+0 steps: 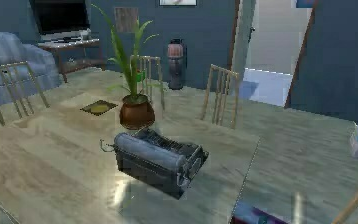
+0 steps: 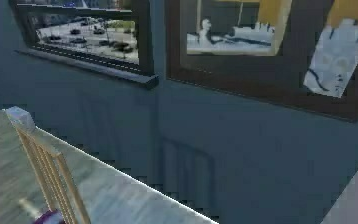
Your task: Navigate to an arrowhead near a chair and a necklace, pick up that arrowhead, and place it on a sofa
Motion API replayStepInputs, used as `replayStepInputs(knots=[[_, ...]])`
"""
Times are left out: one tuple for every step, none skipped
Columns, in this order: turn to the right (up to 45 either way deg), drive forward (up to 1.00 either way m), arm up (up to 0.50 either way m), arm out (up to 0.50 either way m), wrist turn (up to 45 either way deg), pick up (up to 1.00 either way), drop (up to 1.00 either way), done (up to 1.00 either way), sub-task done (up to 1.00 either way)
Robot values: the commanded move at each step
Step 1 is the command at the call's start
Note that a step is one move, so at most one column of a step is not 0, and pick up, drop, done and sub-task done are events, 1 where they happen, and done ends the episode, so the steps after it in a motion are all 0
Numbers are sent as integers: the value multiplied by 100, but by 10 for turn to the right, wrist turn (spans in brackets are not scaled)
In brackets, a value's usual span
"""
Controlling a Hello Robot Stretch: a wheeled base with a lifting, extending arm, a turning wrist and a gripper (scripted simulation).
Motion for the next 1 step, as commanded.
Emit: replayStepInputs(knots=[[-450,0,0,0,0,0,0,0,0]])
